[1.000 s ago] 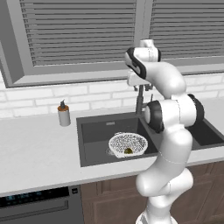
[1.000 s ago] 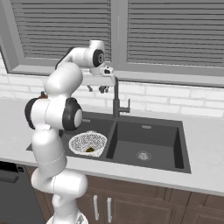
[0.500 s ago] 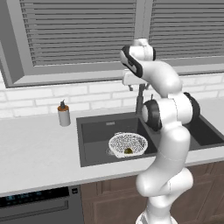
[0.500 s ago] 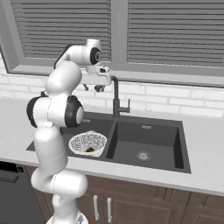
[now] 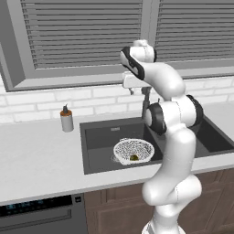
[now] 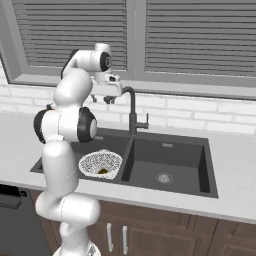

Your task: Put the colander in the sink, put the kiwi in the colander, and turn on the sink faucet and pour water over the colander.

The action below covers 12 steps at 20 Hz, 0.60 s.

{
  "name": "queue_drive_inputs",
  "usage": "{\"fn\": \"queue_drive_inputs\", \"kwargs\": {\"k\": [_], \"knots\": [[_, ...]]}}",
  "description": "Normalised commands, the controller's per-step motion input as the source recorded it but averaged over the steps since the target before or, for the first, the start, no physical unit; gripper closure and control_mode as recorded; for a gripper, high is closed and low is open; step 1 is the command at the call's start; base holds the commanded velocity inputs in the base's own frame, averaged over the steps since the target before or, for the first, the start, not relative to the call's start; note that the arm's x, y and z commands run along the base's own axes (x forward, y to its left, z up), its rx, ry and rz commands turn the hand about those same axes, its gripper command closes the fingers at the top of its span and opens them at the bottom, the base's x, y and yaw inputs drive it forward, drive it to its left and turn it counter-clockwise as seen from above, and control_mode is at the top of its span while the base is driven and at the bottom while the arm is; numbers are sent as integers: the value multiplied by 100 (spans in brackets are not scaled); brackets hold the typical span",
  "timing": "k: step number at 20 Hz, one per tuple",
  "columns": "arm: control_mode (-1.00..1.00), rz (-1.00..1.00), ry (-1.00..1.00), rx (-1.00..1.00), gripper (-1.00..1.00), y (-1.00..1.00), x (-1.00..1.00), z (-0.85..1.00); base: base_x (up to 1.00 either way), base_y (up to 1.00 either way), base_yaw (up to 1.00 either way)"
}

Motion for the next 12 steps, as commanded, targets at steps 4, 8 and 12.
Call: {"fn": "queue_drive_inputs", "kwargs": {"k": [4, 8, 12], "knots": [[-100, 0, 4, -3, -100, 63, 0, 0, 0, 0, 0], [-100, 0, 4, -2, -100, 58, 0, 0, 0, 0, 0], [-100, 0, 3, -1, -100, 52, 0, 0, 0, 0, 0]]}}
